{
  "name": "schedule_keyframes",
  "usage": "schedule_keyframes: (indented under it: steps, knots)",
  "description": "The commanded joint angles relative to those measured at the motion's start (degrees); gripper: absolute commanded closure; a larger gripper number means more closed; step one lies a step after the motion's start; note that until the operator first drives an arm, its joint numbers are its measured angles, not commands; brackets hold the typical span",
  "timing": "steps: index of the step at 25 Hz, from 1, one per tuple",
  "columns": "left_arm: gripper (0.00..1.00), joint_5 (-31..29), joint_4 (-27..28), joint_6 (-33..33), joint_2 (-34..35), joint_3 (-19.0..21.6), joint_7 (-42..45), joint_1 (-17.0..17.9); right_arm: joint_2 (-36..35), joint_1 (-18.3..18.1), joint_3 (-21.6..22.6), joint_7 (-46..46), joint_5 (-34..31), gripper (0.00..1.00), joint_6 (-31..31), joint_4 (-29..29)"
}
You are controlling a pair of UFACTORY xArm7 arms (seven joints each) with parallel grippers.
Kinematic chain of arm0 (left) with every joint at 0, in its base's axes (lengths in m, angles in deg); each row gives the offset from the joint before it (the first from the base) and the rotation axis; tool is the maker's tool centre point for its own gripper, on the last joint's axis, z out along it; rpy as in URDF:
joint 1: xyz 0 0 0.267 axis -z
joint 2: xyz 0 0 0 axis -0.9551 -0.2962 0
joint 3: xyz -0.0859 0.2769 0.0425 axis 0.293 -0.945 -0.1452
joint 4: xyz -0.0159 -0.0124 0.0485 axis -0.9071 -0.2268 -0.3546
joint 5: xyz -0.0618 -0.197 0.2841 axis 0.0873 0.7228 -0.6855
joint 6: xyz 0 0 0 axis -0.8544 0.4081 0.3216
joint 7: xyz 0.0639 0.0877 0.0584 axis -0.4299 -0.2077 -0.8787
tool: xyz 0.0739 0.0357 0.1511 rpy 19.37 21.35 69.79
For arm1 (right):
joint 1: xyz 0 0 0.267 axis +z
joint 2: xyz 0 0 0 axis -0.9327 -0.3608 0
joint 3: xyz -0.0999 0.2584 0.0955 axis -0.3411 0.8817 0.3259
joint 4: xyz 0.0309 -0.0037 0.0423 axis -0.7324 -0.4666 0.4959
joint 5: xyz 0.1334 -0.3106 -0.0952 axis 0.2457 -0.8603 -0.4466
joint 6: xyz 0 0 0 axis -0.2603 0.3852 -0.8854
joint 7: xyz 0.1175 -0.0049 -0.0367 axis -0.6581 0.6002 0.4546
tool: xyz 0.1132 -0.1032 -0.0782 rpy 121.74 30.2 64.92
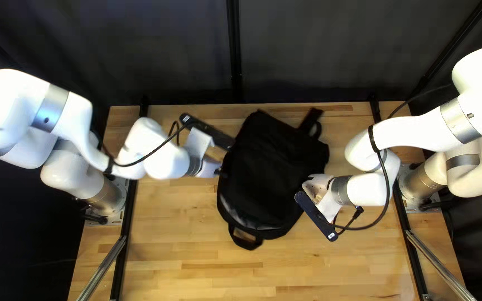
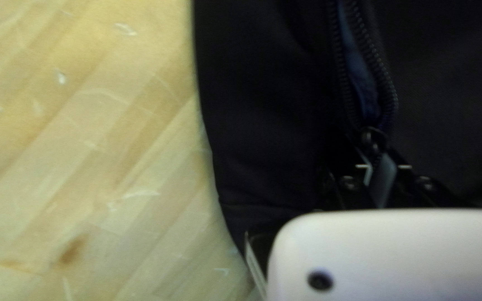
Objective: Remove a lunch box from a kids backpack
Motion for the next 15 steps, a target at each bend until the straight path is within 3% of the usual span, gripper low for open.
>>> schedule_keyframes:
  steps: [1,9,15]
  knots:
    - [0.00,-0.31,-2.63,-0.76,3.14,0.30,0.71,-0.27,1.56,-0.11,-2.04,5.85,4.02,1.00,-1.43,-1.13]
    - [0.00,5.45,-1.29,-8.70,7.84,3.44,-1.10,3.65,9.19,3.82,-7.07,18.89,15.84,1.00,-0.18,-6.69]
    - [0.00,7.58,3.93,-10.61,2.50,7.50,1.12,6.94,10.20,4.26,-12.94,27.94,19.47,1.00,-2.05,-8.37]
